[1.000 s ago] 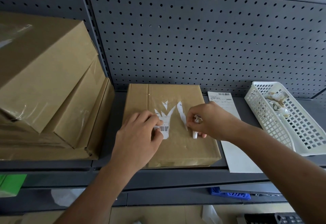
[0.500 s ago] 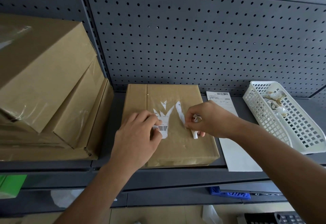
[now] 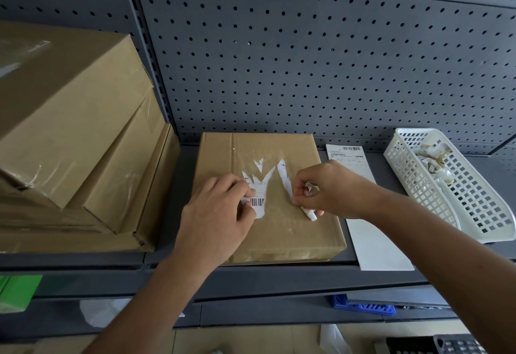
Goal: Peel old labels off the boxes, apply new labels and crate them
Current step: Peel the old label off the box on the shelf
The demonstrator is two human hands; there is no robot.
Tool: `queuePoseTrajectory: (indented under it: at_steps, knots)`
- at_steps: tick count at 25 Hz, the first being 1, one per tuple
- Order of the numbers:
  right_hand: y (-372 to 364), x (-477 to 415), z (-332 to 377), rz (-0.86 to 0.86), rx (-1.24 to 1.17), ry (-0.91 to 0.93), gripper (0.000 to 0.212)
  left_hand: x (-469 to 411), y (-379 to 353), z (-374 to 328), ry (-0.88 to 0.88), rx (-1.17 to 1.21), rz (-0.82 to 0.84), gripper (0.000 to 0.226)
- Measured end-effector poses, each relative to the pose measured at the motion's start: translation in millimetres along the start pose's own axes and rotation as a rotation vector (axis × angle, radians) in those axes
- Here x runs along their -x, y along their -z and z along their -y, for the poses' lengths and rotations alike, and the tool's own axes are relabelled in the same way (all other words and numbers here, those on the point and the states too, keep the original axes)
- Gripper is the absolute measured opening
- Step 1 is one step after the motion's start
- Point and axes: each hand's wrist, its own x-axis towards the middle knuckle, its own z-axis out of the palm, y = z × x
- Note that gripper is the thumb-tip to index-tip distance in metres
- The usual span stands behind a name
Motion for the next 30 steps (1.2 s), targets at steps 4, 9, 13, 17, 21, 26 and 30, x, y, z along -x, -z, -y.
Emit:
queuePoseTrajectory:
  at_steps: [4,9,13,17,21,26,30]
  knots:
    - [-5,-4,0,-0.056,0.004,0.004,0.01,0,0,0,0.003,0.001,-0.002,0.025]
    - [-5,2,-10,-0.056,-0.092,0.023,0.007,0,1,0,-0.002,0.012,0.0,0.026]
    - [-9,-4,-10,-0.073,0.13,0.21,0.003,-1,0,0,-0.002,0.006,0.001,0.026]
    - [-17,-10,-13,-0.073,0.324,0.338,0.007,-1,0,0,0.002,0.001,0.001,0.026]
    - [-14,-16,-15,-0.089,0.187,0.27,0.009,-2,0,0,0.004,0.004,-0.008,0.023]
    - [0,-17,-15,-0.153,0.041,0.177,0.005,-1,0,1,0.001,0.018,0.002,0.023]
    - [-6,-15,-15,-0.027,0.175,0.249,0.004,-1,0,-1,0.021,-0.001,-0.001,0.022]
